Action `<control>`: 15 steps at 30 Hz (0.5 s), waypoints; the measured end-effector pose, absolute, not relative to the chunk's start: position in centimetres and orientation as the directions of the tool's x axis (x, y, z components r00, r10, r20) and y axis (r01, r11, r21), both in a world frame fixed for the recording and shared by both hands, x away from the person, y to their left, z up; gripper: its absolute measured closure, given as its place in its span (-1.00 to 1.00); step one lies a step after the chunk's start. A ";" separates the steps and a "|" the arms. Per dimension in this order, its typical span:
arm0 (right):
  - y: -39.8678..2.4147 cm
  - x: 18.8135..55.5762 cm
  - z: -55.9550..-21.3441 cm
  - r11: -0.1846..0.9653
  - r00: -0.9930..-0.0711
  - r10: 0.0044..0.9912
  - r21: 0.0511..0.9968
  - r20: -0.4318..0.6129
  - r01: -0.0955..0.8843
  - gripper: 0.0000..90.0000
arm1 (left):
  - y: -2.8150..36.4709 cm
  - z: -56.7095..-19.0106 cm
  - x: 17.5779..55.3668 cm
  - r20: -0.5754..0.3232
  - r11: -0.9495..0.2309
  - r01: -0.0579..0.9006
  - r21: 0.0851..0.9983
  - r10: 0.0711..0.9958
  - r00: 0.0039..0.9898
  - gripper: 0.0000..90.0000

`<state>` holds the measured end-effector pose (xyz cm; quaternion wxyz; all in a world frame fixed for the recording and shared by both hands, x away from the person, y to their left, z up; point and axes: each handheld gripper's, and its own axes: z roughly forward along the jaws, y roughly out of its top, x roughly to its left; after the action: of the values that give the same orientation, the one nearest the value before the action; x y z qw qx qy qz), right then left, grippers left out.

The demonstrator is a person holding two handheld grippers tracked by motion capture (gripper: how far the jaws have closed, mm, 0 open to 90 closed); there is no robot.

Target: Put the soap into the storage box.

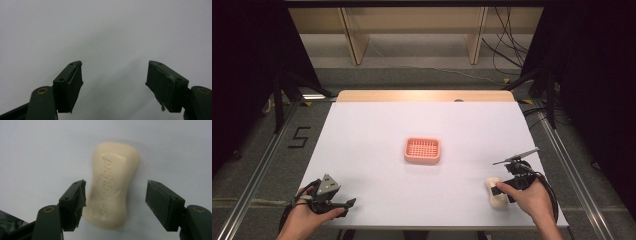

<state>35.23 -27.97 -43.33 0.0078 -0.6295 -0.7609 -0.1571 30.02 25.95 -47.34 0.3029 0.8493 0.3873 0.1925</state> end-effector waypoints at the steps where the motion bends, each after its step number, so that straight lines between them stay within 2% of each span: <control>1: -28.0 35.2 -43.3 0.158 -0.207 0.956 0.229 0.210 0.960 -0.26 | 25.9 -47.3 30.0 0.092 -0.517 0.541 0.664 0.774 0.626 -0.37; 3: -27.7 35.2 -43.2 0.174 -0.217 0.957 0.216 0.195 0.961 -0.26 | 25.6 -47.3 29.8 0.064 -0.491 0.563 0.664 0.789 0.611 -0.37; 4: -27.7 35.4 -43.4 0.231 -0.273 0.949 0.241 0.158 0.943 -0.26 | 25.4 -47.3 29.7 0.058 -0.480 0.562 0.674 0.793 0.607 -0.37; 6: -27.3 35.3 -43.2 0.214 -0.248 0.957 0.207 0.153 0.954 -0.25 | 25.5 -47.2 29.8 0.079 -0.515 0.543 0.663 0.769 0.634 -0.37; 8: -26.9 35.3 -43.0 0.220 -0.248 0.959 0.190 0.137 0.957 -0.24 | 25.3 -47.5 29.6 0.050 -0.482 0.564 0.670 0.788 0.614 -0.37; 10: -26.7 35.4 -42.9 0.229 -0.253 0.960 0.186 0.122 0.956 -0.24 | 25.5 -47.3 29.8 0.086 -0.525 0.533 0.664 0.761 0.643 -0.37; 12: -25.8 35.6 -42.5 0.212 -0.230 0.966 0.144 0.123 0.967 -0.23 | 25.4 -47.3 29.7 0.074 -0.515 0.542 0.664 0.767 0.637 -0.37; 15: -25.7 35.9 -42.6 0.242 -0.259 0.961 0.154 0.097 0.958 -0.22 | 25.4 -47.2 29.6 0.062 -0.514 0.554 0.655 0.767 0.639 -0.37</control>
<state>35.89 -25.72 -42.62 -0.0087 -0.6088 -0.7880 -0.0910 29.60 25.39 -47.20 0.3049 0.8524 0.3873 0.1746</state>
